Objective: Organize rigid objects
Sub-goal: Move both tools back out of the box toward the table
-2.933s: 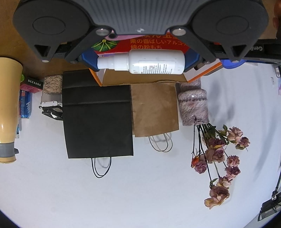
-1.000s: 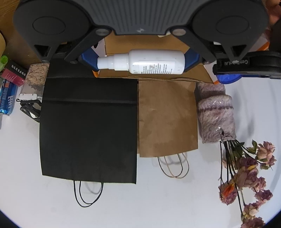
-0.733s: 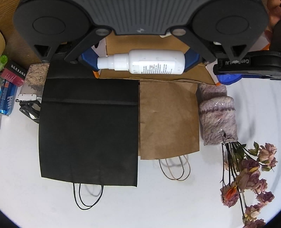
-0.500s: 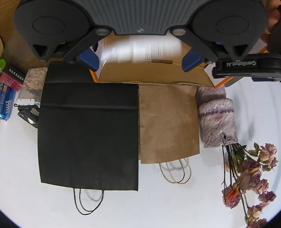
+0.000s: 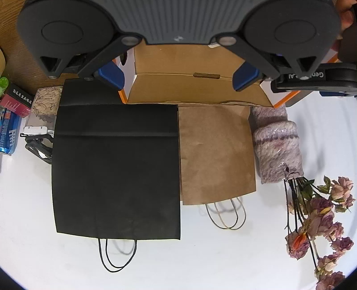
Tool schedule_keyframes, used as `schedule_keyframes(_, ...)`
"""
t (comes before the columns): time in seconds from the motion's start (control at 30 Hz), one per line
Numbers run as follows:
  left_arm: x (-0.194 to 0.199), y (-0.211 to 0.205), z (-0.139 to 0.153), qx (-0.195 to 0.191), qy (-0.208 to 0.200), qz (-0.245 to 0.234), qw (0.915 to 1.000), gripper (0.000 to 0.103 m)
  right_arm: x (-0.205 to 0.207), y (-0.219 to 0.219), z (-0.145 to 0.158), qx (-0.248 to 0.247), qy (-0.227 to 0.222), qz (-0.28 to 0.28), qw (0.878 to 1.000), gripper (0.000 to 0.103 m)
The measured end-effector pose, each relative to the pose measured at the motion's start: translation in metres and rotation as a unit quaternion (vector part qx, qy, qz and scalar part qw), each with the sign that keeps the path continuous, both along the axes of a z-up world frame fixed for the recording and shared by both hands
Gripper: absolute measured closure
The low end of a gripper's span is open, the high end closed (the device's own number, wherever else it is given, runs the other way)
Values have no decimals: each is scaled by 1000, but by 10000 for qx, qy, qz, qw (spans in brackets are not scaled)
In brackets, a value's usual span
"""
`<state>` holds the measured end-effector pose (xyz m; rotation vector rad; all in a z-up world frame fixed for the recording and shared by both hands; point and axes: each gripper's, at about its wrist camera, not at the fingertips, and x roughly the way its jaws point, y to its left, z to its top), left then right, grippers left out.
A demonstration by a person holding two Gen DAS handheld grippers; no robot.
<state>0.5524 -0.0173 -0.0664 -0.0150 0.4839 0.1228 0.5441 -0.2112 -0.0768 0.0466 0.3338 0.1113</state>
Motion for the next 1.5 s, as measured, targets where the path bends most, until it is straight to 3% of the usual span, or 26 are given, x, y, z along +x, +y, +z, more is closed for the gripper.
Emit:
schedule_keyframes(1.03,-60,-4,12,-42,-127,-94,9999,0,-61,-10,5,-186,-177,39,9997,0)
schedule_keyframes(1.5,-121,-11,16,-109,-112,-183,9997,0,-114,-25,6,-217,-135,14,9997,0)
